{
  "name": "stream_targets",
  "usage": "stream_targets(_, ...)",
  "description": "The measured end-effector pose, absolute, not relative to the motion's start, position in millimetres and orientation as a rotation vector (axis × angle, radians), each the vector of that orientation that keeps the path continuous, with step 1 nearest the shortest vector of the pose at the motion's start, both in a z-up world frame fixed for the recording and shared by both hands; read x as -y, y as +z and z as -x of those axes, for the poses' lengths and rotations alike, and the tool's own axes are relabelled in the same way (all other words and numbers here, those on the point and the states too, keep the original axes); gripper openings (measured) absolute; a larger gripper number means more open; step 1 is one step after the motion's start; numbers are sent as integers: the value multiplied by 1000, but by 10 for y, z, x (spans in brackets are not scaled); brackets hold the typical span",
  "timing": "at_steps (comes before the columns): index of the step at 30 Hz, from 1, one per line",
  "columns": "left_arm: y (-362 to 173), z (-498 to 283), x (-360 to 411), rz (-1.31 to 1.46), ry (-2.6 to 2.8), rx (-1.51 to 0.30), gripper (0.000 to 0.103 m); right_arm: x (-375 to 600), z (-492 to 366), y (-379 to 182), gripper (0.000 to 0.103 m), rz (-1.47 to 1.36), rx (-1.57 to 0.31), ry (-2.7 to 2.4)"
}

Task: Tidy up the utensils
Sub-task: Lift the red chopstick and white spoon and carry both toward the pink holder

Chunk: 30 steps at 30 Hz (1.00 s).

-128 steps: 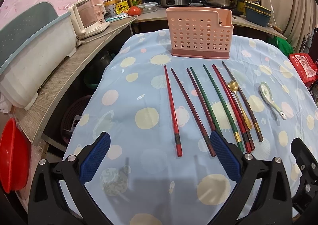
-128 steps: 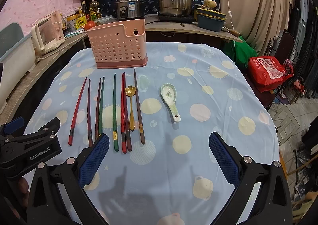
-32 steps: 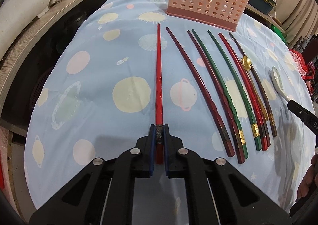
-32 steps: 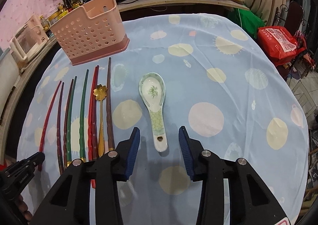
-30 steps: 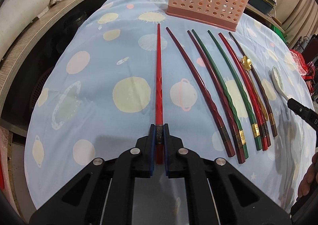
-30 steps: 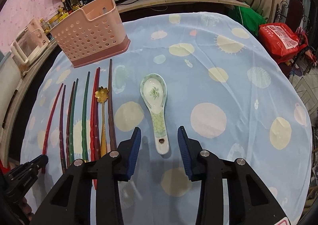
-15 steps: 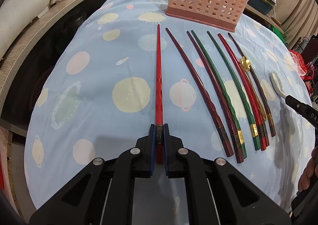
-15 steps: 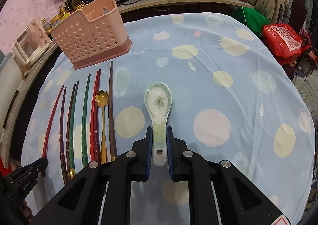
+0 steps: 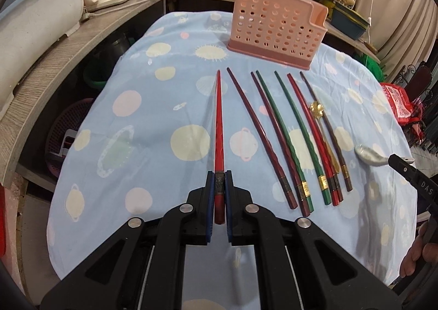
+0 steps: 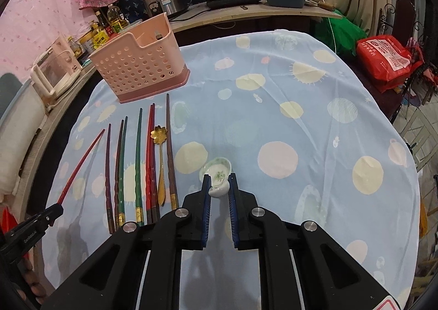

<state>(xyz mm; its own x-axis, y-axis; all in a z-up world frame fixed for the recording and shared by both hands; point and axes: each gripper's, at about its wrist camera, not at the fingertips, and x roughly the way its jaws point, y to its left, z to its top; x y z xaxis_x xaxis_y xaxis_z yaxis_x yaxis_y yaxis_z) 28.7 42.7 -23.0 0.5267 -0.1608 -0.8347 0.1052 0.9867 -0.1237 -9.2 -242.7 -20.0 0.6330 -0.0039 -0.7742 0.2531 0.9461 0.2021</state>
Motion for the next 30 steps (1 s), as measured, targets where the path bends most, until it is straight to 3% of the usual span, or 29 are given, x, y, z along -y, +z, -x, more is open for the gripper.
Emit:
stream_targets(6,26,-217,-475,71,-161,-946,7,2425,166,-96,7,-308,-855,-144)
stream_targets(30,818,-335,-522,73,-171,-764,6,2316,137,315,7,-294,-768,-84)
